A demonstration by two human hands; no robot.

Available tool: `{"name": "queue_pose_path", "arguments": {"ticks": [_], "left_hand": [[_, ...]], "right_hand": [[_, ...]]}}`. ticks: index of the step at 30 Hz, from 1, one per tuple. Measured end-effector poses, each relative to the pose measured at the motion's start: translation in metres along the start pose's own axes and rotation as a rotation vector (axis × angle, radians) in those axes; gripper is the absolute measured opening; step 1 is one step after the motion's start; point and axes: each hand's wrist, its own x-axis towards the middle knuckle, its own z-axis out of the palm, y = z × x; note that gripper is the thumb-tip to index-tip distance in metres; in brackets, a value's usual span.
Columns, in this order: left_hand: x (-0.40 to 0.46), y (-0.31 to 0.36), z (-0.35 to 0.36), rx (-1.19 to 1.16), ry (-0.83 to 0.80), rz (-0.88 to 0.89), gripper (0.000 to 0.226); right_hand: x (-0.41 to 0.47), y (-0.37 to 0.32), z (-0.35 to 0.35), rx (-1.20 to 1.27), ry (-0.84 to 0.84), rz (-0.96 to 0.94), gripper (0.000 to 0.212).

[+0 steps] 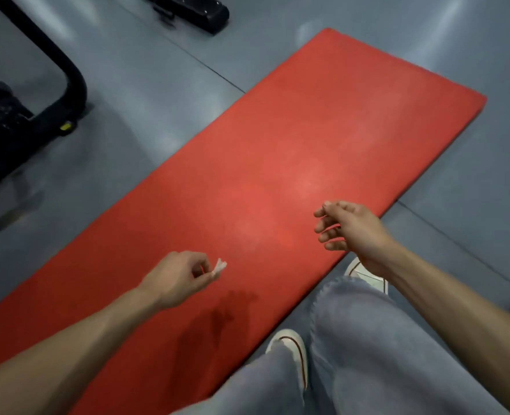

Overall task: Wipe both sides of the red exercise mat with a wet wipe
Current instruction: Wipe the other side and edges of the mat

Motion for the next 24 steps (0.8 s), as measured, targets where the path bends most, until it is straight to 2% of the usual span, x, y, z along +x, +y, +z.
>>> {"name": "queue_pose_path", "arguments": {"ticks": [2,4,6,8,12,17,21,24], "left_hand": [[0.02,0.007,0.048,-0.017,-0.078,0.098,0.054],[0.047,0.03,0.09,0.018,-0.158,0.242,0.041],[0.07,0.059,0.115,0.085,-0.162,0.412,0.024],[0.086,0.086,0.132,0.192,-0.212,0.542,0.019],[0.101,0.104,0.157,0.426,-0.377,0.663,0.02],[0.122,0.133,0.167,0.625,-0.496,0.751,0.027],[0.16,0.177,0.154,0.723,-0.454,0.856,0.024],[0.218,0.217,0.146,0.645,-0.258,0.812,0.024]], "right_hand": [[0.012,0.039,-0.019,-0.024,0.083,0.048,0.024],[0.025,0.073,-0.039,-0.074,0.175,0.05,0.025],[0.038,0.097,-0.05,-0.11,0.247,0.032,0.024],[0.051,0.119,-0.055,-0.118,0.306,-0.003,0.023],[0.057,0.148,-0.047,-0.22,0.445,-0.113,0.019],[0.055,0.148,-0.051,-0.286,0.458,-0.19,0.017],[0.056,0.145,-0.065,-0.246,0.496,-0.158,0.018],[0.061,0.147,-0.076,-0.166,0.516,-0.143,0.016]]}}
